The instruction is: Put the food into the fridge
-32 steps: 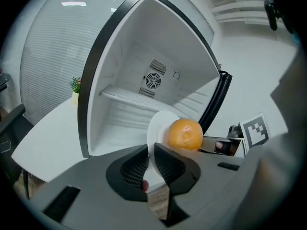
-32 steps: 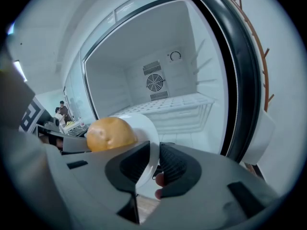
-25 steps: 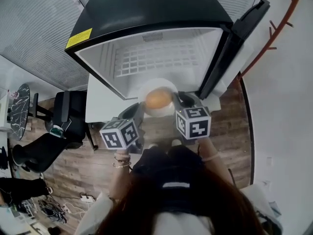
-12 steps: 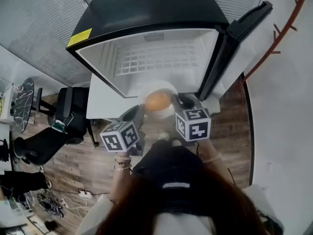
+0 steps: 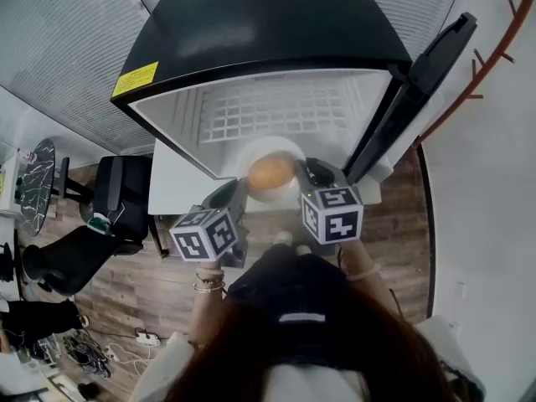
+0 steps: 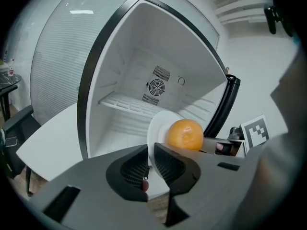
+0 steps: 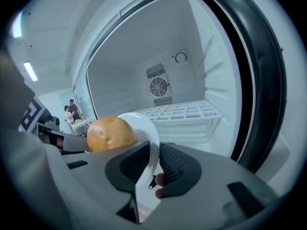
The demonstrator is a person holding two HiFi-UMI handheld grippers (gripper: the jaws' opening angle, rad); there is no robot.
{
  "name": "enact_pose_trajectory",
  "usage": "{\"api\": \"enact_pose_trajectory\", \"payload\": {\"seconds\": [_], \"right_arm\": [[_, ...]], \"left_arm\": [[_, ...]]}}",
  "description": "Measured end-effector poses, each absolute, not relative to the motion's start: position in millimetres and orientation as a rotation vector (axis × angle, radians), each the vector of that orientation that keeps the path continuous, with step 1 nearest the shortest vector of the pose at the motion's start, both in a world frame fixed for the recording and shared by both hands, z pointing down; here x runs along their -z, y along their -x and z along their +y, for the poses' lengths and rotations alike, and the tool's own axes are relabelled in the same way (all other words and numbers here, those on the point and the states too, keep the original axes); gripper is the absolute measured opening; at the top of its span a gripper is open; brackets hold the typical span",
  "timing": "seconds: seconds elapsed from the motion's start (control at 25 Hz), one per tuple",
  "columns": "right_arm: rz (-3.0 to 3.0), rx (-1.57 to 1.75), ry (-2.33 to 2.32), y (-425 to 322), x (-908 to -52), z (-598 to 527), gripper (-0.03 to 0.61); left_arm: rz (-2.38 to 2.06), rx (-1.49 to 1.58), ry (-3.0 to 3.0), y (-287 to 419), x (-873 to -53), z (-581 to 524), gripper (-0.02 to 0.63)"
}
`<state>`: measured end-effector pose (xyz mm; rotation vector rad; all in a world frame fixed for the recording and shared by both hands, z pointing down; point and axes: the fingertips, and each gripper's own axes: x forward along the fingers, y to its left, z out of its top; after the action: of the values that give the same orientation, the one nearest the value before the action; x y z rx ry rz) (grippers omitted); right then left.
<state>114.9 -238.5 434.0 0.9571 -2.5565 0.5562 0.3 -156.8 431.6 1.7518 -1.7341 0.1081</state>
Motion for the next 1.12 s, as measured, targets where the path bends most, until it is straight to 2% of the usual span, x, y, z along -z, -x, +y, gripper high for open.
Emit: {"api": "enact_pose_trajectory", "payload": {"seconds": [1.12], "right_arm": [[-2.556, -0.572, -1.086, -93, -401, -290, 0.060]], "left_arm": [[-1.728, -0.070, -1.852, 30, -398, -218, 0.034]]}}
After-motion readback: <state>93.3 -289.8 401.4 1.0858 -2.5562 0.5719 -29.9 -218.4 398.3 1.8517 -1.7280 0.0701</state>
